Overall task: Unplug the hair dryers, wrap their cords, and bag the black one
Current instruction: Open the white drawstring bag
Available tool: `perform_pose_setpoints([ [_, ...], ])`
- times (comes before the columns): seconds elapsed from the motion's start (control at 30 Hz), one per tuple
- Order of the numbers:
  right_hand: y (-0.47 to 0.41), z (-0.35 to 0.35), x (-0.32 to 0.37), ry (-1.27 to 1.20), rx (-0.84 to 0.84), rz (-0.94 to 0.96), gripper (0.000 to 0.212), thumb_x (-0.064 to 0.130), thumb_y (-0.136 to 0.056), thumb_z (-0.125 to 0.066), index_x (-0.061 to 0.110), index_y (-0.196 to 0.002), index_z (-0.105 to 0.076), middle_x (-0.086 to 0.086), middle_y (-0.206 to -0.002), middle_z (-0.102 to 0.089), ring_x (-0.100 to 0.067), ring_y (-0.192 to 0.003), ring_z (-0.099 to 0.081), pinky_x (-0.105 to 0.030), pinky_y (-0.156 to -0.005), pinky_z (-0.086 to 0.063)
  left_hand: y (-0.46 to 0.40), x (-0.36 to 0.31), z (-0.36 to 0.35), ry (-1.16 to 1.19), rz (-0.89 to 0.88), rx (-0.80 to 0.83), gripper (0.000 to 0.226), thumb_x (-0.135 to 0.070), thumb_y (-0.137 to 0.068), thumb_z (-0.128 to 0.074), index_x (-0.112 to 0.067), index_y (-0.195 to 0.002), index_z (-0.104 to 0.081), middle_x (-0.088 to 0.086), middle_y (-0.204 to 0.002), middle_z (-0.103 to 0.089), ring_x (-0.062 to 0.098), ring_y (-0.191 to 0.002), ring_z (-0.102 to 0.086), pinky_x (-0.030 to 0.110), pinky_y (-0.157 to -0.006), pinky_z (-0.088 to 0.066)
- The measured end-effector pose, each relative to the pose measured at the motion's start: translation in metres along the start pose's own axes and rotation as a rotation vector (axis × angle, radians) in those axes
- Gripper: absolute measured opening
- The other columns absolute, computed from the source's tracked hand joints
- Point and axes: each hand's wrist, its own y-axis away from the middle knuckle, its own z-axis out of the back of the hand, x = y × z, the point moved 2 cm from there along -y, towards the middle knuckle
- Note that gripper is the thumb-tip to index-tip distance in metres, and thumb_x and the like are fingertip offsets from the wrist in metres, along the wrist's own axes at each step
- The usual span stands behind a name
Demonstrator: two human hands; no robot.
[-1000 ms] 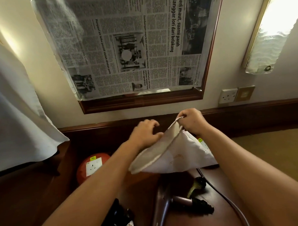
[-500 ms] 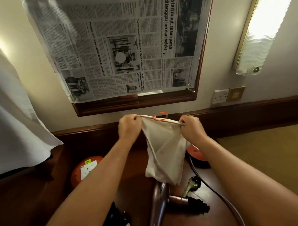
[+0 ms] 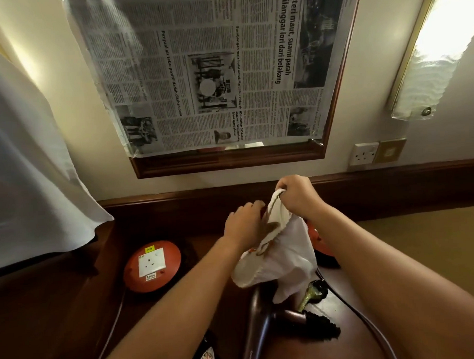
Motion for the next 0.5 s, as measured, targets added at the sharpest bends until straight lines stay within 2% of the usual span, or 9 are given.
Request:
perform_pose_setpoints([
  [0.03, 0.001, 0.001, 0.000, 0.010, 0.001, -0.002, 0.023, -0.003, -0.079, -0.047, 0.011, -0.074, -0.065, -0.006, -0.077, -0.064, -0.021, -0.072, -0.058, -0.020, -0.050, -0.041, -0.001, 0.001, -0.001, 0.002, 0.021, -0.056, 0.028, -0.040, -0.093, -0.051, -0.018, -0.108, -0.055, 0.003, -0.104, -0.062, 0.025, -0.096, -0.062, 0.041, -0.079, -0.051],
  [0.1, 0.003, 0.005, -0.006, 0.048, 0.010, -0.009, 0.023, -0.002, -0.079, -0.047, 0.013, -0.074, -0.064, -0.005, -0.078, -0.064, -0.022, -0.073, -0.058, -0.021, -0.051, -0.041, -0.005, 0.008, 0.004, 0.009, 0.066, -0.113, 0.022, -0.022, -0.097, -0.040, -0.010, -0.098, -0.059, 0.010, -0.099, -0.065, 0.034, -0.092, -0.063, 0.037, -0.071, -0.049],
  [0.17, 0.005, 0.011, -0.016, 0.092, 0.030, -0.026, 0.022, -0.001, -0.078, -0.049, 0.013, -0.073, -0.065, -0.005, -0.079, -0.064, -0.022, -0.075, -0.059, -0.022, -0.052, -0.041, -0.011, 0.017, 0.017, 0.025, 0.112, -0.159, 0.026, -0.019, -0.097, -0.038, -0.010, -0.098, -0.062, 0.013, -0.103, -0.065, 0.037, -0.095, -0.061, 0.035, -0.071, -0.042],
  [0.33, 0.010, 0.029, -0.040, 0.039, 0.040, -0.098, 0.025, 0.000, -0.081, -0.048, 0.011, -0.077, -0.070, -0.007, -0.081, -0.066, -0.025, -0.081, -0.061, -0.030, -0.065, -0.047, -0.020, 0.061, 0.049, -0.050, 0.177, -0.191, 0.026, -0.015, -0.093, -0.044, -0.015, -0.101, -0.069, 0.009, -0.101, -0.068, 0.032, -0.094, -0.063, 0.035, -0.070, -0.044],
  [0.43, 0.009, 0.043, -0.050, -0.002, 0.113, -0.138, 0.025, 0.003, -0.088, -0.048, 0.012, -0.086, -0.071, -0.006, -0.085, -0.067, -0.023, -0.082, -0.062, -0.029, -0.063, -0.048, -0.015, 0.092, 0.061, -0.085, 0.219, -0.216, 0.026, -0.020, -0.091, -0.048, -0.020, -0.101, -0.072, 0.007, -0.102, -0.070, 0.032, -0.098, -0.063, 0.037, -0.080, -0.046],
  [0.5, 0.008, 0.050, -0.054, -0.017, 0.200, -0.171, 0.024, 0.009, -0.093, -0.048, 0.011, -0.082, -0.069, -0.007, -0.080, -0.066, -0.021, -0.075, -0.062, -0.028, -0.061, -0.049, -0.010, 0.108, 0.068, -0.128, 0.278, -0.185, 0.030, -0.017, -0.089, -0.047, -0.024, -0.103, -0.073, 0.004, -0.105, -0.070, 0.030, -0.104, -0.060, 0.041, -0.090, -0.041],
])
